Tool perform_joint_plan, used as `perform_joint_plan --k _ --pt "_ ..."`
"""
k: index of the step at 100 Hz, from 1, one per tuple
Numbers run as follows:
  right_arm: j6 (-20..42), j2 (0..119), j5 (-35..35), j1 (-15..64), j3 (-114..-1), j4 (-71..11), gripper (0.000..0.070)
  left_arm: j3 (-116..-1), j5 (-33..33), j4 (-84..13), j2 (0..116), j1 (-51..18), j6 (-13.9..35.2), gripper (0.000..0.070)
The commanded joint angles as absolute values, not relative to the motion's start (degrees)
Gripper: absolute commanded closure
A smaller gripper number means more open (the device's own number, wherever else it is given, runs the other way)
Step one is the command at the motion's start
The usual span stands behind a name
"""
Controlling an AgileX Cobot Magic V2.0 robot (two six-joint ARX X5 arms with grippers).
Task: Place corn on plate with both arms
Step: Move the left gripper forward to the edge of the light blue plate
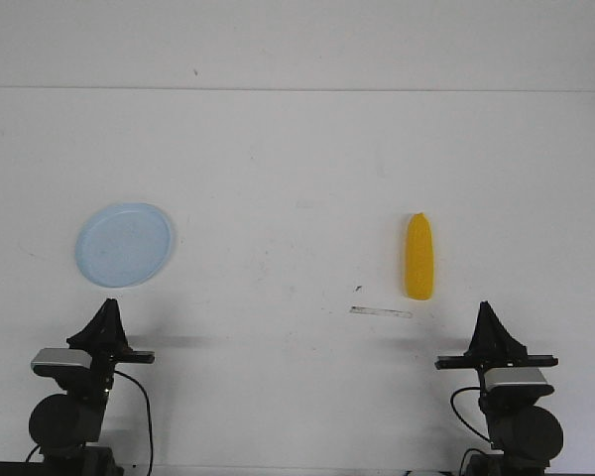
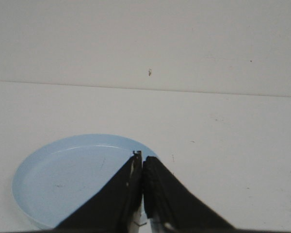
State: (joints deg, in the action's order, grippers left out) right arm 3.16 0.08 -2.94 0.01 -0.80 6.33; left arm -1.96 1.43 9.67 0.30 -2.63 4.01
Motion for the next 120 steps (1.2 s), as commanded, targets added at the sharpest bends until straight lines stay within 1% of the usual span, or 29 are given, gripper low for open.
perform_joint_plan --k 1,29,41,45,54,58,71,88,110,114,120 --pt "2.87 0.08 -2.98 0.03 -0.73 7.03 0.0688 -0.78 1.52 10.37 0.19 -2.63 4.14 0.0699" --pt "2.85 0.08 -2.98 0.03 -0.73 7.03 0.0688 -0.78 1.54 11.44 0.19 -2.59 4.21 0.0699" --pt "2.87 0.08 -2.98 0.03 -0.73 7.03 0.0688 -0.89 1.58 15.31 0.19 -2.59 4.27 0.0699" --pt "2.87 0.08 -2.98 0.03 -0.73 7.03 0.0689 -1.21 1.58 17.06 0.21 -2.59 5.41 0.0699" --pt "2.85 0.08 -2.98 0.03 -0.73 7.03 0.0688 -3.33 1.58 19.40 0.47 -2.59 11.07 0.0699" --pt "2.87 0.08 -2.96 0.03 -0.73 7.03 0.0688 -4.71 1.58 19.33 0.75 -2.59 12.67 0.0699" --pt "2.85 0.08 -2.98 0.03 -0.73 7.03 0.0689 -9.93 1.56 19.11 3.33 -2.59 13.06 0.0699" --pt "2.85 0.08 -2.98 0.03 -0.73 7.03 0.0689 -18.48 1.56 17.43 11.70 -2.59 12.49 0.0699" --pt "2.85 0.08 -2.98 0.03 -0.73 7.03 0.0688 -33.10 1.56 10.59 29.10 -2.59 12.38 0.0699" --pt "2.85 0.08 -2.98 0.03 -0.73 7.03 0.0688 -35.57 1.56 9.54 32.71 -2.59 11.68 0.0699" --pt "2.87 0.05 -2.98 0.03 -0.73 7.03 0.0688 -39.09 1.56 7.79 38.28 -2.59 9.30 0.0699"
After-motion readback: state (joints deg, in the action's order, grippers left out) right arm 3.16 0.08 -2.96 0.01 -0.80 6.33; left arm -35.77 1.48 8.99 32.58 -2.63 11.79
